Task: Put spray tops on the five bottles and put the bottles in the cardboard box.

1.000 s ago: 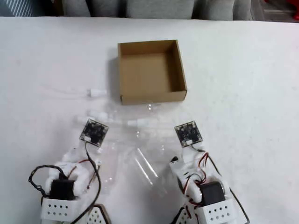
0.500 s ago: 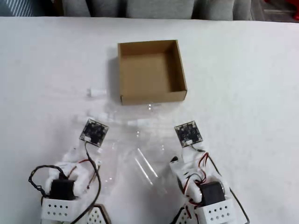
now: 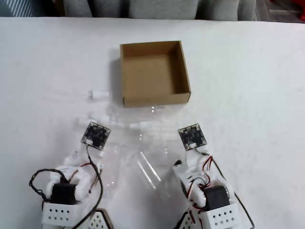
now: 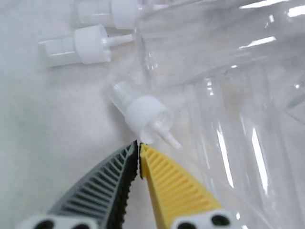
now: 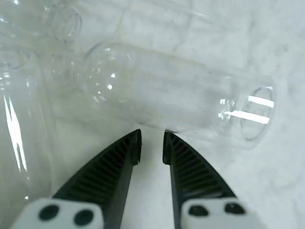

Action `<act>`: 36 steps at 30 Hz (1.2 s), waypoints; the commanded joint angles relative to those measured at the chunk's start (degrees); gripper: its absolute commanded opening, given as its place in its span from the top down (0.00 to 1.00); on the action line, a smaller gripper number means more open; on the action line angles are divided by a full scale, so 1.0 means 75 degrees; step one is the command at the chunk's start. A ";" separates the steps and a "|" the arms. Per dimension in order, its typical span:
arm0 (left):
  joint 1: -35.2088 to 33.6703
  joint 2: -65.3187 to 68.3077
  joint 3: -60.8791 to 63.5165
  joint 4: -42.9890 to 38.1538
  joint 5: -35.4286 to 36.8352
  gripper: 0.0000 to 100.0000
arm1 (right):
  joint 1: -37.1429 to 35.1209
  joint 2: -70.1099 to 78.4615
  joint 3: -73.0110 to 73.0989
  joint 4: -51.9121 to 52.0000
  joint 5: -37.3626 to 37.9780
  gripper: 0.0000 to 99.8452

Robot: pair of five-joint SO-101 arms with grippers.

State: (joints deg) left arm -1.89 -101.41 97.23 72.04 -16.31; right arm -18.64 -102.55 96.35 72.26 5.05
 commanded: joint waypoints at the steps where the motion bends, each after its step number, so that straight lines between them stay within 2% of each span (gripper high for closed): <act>1: -0.0029 -0.0088 -0.0012 0.0047 -0.0035 0.98 | -0.0053 -0.0053 0.0070 0.0029 -0.0047 0.94; 28: -0.0064 -0.0088 -0.0070 0.0047 -0.0047 0.98 | -0.0029 -0.0053 0.0070 0.0029 -0.0035 0.94; 36: -0.0076 -0.0088 -0.1430 0.0035 -0.0059 0.98 | -0.0006 -0.0053 0.0070 0.0018 -0.0035 0.94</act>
State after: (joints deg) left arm -1.89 -101.41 94.07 72.04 -16.31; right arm -18.64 -102.55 96.35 72.26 5.05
